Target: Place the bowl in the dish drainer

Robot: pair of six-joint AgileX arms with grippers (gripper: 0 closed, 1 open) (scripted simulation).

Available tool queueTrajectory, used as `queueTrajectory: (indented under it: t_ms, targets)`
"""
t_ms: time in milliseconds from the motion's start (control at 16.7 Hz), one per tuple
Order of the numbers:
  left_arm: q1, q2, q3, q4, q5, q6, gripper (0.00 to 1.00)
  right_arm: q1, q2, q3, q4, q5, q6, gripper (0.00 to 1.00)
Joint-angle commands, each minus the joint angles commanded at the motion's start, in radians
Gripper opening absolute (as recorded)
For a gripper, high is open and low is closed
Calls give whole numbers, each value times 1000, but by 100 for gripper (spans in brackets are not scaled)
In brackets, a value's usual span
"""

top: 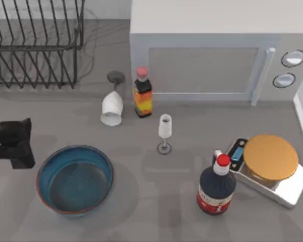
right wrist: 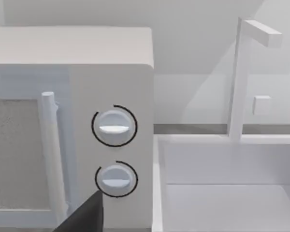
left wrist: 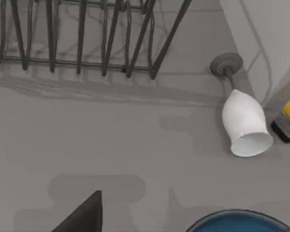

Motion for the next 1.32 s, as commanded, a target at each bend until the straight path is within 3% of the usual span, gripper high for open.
queueTrajectory:
  t_ms: [420,720,960,1320]
  targets:
    - [-243,708,511,-451,-1,-230,100,0,0,0,0,0,0,100]
    - [-380,1060,800,-693,1,-360,100,0,0,0,0,0,0,100]
    - [-437,1206,929,-791,2,-415,100,0,0,0,0,0,0,100]
    - [-438,1216,938,-797,3,-419,100,0,0,0,0,0,0,100]
